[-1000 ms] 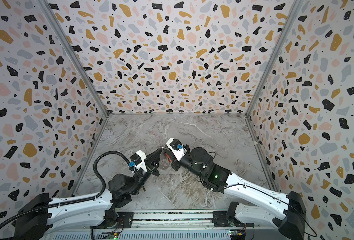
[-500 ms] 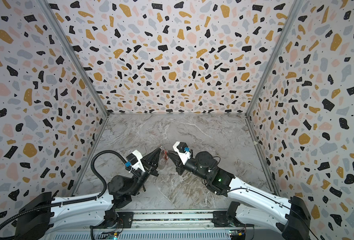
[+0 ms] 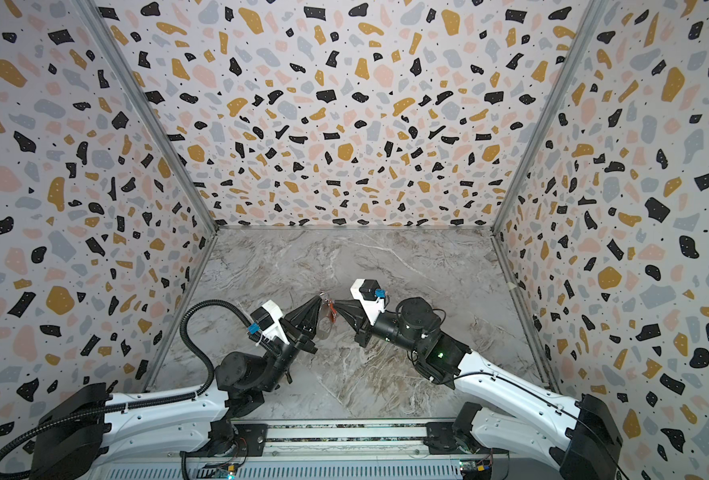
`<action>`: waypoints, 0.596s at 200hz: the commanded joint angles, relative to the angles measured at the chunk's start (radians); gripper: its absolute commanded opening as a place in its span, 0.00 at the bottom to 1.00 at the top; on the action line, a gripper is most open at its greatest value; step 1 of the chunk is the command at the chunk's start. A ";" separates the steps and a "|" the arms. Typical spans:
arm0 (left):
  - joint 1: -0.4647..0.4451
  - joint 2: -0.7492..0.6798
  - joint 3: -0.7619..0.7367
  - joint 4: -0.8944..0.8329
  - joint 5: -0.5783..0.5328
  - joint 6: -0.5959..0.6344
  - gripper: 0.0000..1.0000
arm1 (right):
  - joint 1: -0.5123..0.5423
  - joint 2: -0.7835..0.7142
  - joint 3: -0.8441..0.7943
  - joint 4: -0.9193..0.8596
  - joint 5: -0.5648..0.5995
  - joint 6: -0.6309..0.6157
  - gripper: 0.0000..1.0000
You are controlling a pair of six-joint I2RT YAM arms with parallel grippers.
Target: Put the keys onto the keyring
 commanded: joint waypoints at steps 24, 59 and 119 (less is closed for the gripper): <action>0.001 -0.003 -0.001 0.086 0.033 -0.010 0.00 | -0.010 0.011 0.048 0.028 -0.045 0.006 0.10; 0.000 0.000 0.001 0.080 0.044 -0.014 0.00 | -0.019 0.022 0.061 0.029 -0.060 0.000 0.10; 0.001 0.011 0.007 0.073 0.055 -0.016 0.00 | -0.024 0.039 0.084 0.027 -0.074 -0.008 0.10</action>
